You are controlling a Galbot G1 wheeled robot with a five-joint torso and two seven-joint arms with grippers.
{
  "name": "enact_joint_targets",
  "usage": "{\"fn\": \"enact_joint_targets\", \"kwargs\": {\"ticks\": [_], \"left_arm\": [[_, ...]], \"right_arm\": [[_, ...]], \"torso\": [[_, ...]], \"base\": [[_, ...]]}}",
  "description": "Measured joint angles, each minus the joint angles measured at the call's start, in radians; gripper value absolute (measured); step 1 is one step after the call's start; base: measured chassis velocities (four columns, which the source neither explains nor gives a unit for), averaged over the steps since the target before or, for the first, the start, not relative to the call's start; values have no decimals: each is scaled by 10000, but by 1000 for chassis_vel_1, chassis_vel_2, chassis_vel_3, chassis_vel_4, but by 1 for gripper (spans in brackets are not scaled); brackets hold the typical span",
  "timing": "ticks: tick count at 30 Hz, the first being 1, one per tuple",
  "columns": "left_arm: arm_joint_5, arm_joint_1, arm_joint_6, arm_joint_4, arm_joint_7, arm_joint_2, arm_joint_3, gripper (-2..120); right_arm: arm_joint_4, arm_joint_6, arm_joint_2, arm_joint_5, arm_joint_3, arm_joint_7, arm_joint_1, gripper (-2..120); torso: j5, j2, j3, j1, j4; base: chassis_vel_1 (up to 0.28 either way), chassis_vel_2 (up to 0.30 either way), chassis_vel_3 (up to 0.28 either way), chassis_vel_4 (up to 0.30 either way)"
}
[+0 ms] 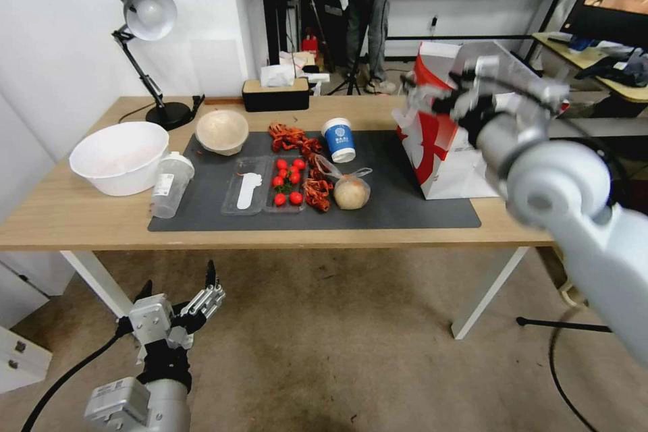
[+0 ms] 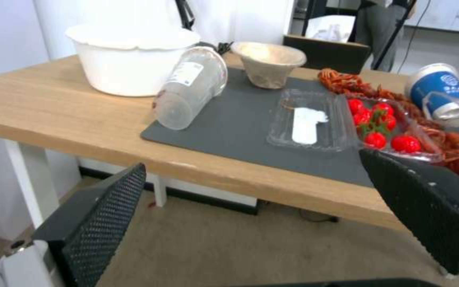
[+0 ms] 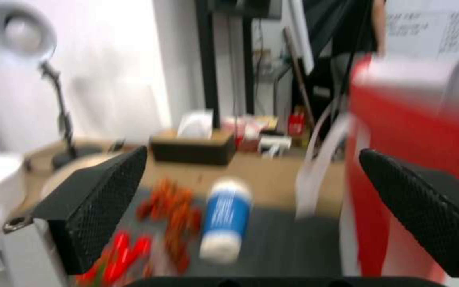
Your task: Pick up the trash from the table and place it into the takeout bag.
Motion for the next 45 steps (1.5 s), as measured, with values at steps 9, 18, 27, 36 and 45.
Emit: {"fn": "enact_joint_targets", "kwargs": {"ticks": [9,18,27,36,45], "left_arm": [[-146,-98,25,19,107,16,-27,100],[-151,-142,-14,175,178,71,19,100],[-152,-259,-34,346,196,111,76,100],[-156,-336,-43,370,185,106,33,100],[-151,-471,-11,411,187,121,5,100]], "right_arm": [[793,1067,61,-1511,757,-446,-2867,100],[340,5624,2398,-6028,1866,-1579,-8182,100],[377,5663,2878,-6333,1796,-1595,-9179,100],[250,5443,2970,-6294,1763,-1572,-9227,100],[12,4783,2997,-5804,1499,-1514,-8410,100]], "torso": [[-3,0,0,-1,0],[-3,1,-1,-1,0],[-2,0,0,-2,4],[-2,0,1,-2,3],[0,0,1,0,2]], "base": [[0,0,0,0],[0,0,0,0],[0,0,0,0],[0,0,0,0],[0,0,0,0]]}}
